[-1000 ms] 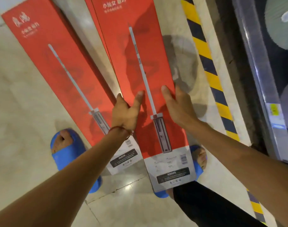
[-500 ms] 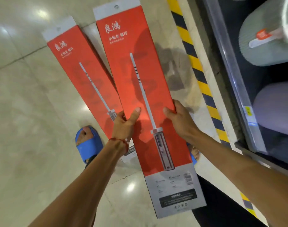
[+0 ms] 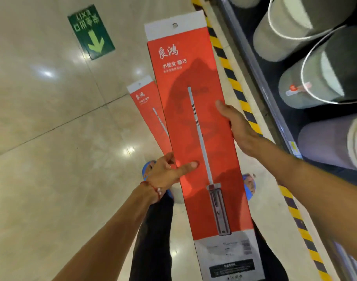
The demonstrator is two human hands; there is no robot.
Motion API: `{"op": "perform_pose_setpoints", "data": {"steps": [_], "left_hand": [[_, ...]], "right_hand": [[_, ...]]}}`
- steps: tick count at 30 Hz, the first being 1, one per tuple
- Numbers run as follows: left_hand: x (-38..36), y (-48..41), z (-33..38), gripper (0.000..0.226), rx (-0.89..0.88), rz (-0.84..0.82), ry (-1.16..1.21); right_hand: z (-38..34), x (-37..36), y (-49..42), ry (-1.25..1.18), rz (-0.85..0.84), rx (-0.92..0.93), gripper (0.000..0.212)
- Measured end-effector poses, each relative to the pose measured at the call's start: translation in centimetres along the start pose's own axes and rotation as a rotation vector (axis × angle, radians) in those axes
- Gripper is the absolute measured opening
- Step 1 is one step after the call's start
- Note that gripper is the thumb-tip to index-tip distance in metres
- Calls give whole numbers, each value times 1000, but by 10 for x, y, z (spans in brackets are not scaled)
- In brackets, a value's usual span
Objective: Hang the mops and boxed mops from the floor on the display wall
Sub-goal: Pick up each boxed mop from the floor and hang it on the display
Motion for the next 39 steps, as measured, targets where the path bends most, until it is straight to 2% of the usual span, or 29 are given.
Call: {"op": "perform_pose_setpoints", "data": {"steps": [3,5,8,10,13,14,18,21,23,25,29,30,32,36,39], "left_hand": [[19,25,2,103,-9,3,-82],[28,43,7,106,-7,-33,-137],[33,74,24,104,17,-108,-203],[29,94,37,95,41,-174,-234],[16,119,60,63,31,-221,-194],[10,126,70,58,7,-215,-190],[-28,156,118,58,-189,-213,-141],[-63,182,157,46,-383,-236,-132],[-92,209,171,57,-496,-282,-158],[-120,243,167,70,-540,-324,-192],[-175,314,140,72,-601,-370,-304],[-186,332,135,69,-621,-371,-328],[-208,366,125,63,-653,-410,-354],[-246,420,114,72,-646,-557,-382],[-274,462,115,58,-679,-642,-391]], "right_hand": [[-27,-24,12,66,27,19,89],[-33,-35,34,121,131,32,97],[-39,-50,75,157,240,55,86],[-43,-57,105,147,264,50,79],[-51,-61,153,104,309,63,70],[-54,-62,171,86,335,88,67],[-56,-65,241,72,445,158,50],[-45,-73,295,91,469,233,57],[-34,-79,336,100,498,284,51],[-20,-84,378,64,526,312,44],[12,-94,466,2,564,367,78],[16,-97,488,-5,576,377,81],[22,-105,531,-10,600,416,74],[31,-125,608,-37,684,472,70],[33,-141,656,-41,766,503,69]]}}
Point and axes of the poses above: each hand's wrist, its own y-axis away from the middle knuckle, its own x-axis out of the back of the hand, z = x × y, the point moved 7 cm from there along -y, towards the middle knuckle, and after that the axes turned 10 degrees about -z, right-handed, at the moved point
